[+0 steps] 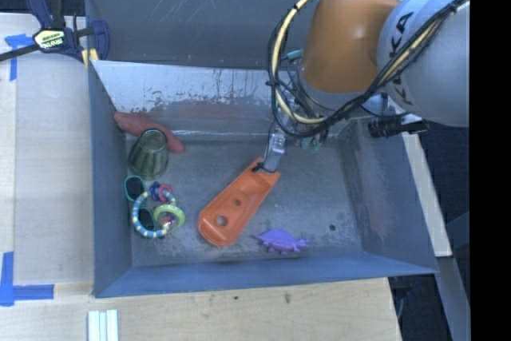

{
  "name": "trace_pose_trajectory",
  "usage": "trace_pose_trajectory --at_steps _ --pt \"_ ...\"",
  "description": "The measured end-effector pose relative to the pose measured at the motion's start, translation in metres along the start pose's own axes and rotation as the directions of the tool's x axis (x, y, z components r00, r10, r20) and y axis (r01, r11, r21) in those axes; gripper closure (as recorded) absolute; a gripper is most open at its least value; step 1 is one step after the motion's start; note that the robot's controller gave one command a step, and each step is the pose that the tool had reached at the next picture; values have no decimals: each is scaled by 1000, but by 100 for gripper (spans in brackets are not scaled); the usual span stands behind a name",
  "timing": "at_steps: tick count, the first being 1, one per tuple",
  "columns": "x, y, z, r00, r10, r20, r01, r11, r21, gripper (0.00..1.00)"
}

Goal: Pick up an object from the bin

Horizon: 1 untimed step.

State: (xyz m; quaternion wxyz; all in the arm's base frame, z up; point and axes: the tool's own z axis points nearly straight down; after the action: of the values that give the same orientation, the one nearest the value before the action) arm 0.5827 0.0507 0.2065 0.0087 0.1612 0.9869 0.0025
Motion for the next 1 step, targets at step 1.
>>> trace_pose_trajectory --at_steps 1 --pt "21 -8 16 987 -162 9 162 987 -2 0"
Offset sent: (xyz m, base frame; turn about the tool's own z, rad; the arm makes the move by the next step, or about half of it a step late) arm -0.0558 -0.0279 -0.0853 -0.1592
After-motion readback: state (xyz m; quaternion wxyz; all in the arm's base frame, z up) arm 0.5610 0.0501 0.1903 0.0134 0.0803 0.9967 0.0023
